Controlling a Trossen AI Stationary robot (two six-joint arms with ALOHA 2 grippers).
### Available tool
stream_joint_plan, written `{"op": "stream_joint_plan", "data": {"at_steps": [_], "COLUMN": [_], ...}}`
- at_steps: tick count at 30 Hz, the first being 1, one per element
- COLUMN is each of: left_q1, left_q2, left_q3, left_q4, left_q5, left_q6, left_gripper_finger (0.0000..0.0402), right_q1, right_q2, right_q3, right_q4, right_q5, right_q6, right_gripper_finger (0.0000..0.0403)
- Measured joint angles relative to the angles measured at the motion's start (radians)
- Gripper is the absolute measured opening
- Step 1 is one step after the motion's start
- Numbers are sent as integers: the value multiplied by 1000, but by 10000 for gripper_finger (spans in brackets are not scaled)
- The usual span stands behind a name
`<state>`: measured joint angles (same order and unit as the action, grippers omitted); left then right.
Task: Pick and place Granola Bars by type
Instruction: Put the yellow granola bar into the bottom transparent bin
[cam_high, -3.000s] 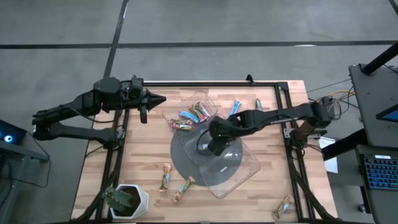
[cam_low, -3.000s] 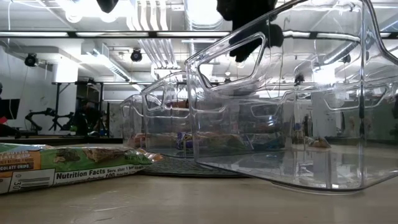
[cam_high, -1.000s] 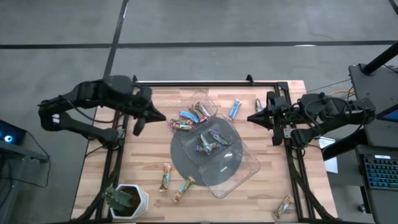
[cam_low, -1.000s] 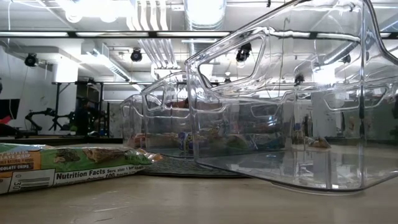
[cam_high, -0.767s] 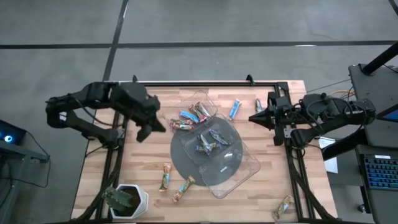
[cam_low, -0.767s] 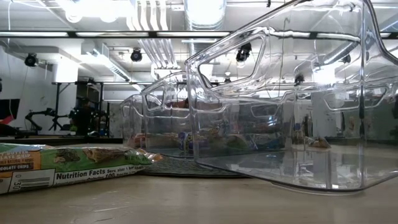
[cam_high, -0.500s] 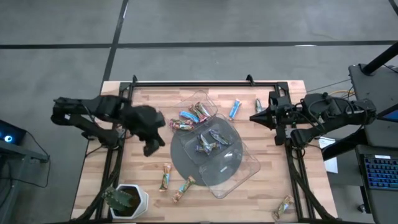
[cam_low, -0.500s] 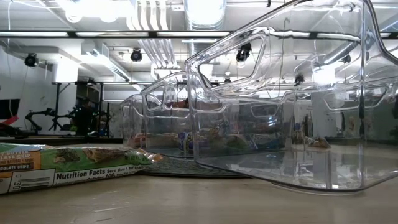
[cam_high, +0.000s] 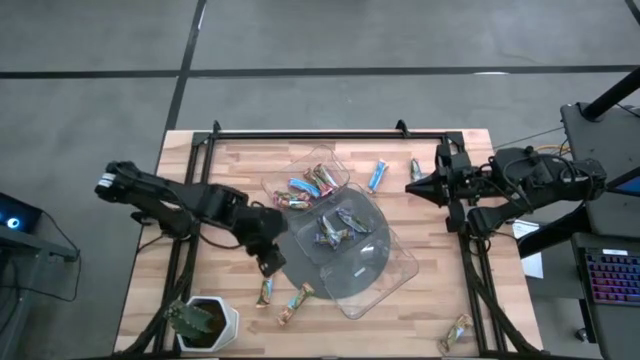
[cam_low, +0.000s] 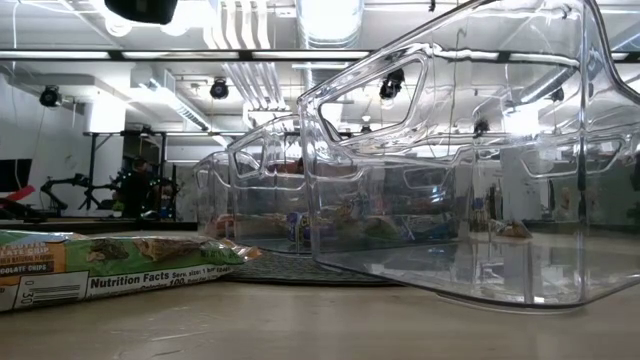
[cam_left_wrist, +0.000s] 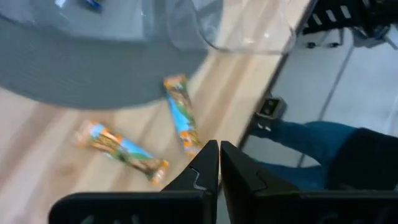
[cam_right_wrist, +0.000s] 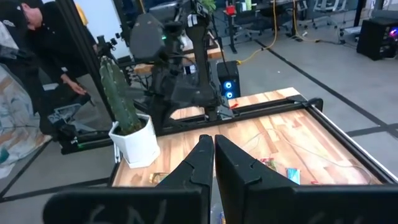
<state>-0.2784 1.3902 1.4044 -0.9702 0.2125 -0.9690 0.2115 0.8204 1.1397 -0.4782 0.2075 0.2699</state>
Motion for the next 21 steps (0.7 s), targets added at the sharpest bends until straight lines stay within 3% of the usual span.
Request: {"op": "stream_joint_plan", "data": {"at_steps": [8, 12, 21], "left_q1": [-55, -57, -61], "left_q2": [22, 32, 34], "left_q3": [16, 16, 15], "left_q4": [-1, -1, -22], "left_q5": [-21, -28, -3], "left_q6": [-99, -79, -131], "left_gripper_finger": [0, 5, 104], "right_q1": [0, 0, 0], "right_q2": [-8, -8, -9], "right_q3": [0, 0, 0], "right_q4": [-49, -49, -49], "right_q5": [0, 0, 1], "right_q6": [1, 7, 30], "right_gripper_finger": [8, 9, 8]}}
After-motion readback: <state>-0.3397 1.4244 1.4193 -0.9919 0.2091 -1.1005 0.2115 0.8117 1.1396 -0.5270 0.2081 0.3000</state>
